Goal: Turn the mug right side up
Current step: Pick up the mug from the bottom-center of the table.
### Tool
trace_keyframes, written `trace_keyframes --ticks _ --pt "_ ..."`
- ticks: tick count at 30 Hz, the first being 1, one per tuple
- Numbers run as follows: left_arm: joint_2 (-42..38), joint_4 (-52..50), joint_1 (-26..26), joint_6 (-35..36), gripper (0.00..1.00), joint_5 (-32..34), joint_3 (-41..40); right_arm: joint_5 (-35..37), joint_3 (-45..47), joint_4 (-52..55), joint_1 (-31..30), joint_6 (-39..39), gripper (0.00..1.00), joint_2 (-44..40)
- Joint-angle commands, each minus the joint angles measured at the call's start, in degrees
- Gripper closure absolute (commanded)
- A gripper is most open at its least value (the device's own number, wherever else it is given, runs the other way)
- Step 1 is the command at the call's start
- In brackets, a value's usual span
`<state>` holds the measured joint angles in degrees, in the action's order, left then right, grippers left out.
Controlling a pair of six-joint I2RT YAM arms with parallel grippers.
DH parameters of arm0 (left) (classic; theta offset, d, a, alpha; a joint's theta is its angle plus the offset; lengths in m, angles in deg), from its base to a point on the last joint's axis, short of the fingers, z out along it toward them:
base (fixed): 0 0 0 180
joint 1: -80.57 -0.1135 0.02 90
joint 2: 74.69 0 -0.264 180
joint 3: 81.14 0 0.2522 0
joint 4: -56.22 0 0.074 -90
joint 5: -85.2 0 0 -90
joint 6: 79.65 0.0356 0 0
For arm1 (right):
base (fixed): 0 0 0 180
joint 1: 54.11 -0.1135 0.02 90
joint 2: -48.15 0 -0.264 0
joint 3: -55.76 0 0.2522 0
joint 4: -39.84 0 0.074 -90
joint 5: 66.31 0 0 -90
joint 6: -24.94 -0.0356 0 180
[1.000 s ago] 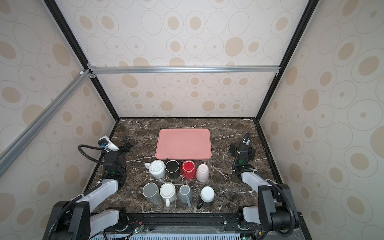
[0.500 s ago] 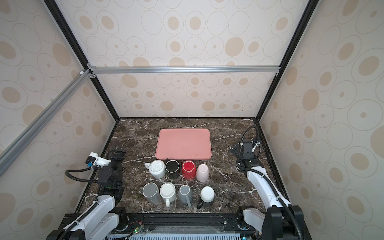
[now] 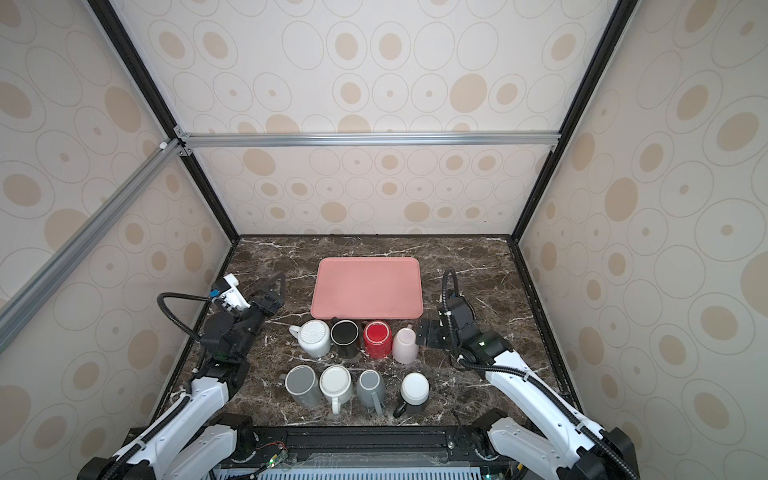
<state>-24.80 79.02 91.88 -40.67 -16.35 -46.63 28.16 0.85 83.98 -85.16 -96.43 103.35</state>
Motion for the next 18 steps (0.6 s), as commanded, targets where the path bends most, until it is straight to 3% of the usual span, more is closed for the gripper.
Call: trace_keyframes --ticks 1,6,9,14,18 --pt "-2.4 -8.8 4.4 6.3 0.01 -1.8 4.1 0.6 -2.6 8.1 -4.4 0.5 0.0 -1.9" --pt "-3.0 -18.7 13.0 12.1 0.01 -2.8 7.9 4.6 -3.6 14.7 -8.9 -2.2 0.0 -3.2" --pt "-2.0 -25.0 22.1 15.0 0.01 -0.9 9.5 6.6 -2.3 15.4 -9.8 -4.1 0.0 -3.8" --pt "2.3 -35.2 41.8 18.7 0.02 10.8 13.0 8.6 -0.8 13.9 -9.9 -5.4 0.0 -4.4" --pt "7.6 -39.9 53.9 19.9 0.07 17.3 17.3 11.1 -0.4 13.9 -9.9 -5.6 0.0 -4.8"
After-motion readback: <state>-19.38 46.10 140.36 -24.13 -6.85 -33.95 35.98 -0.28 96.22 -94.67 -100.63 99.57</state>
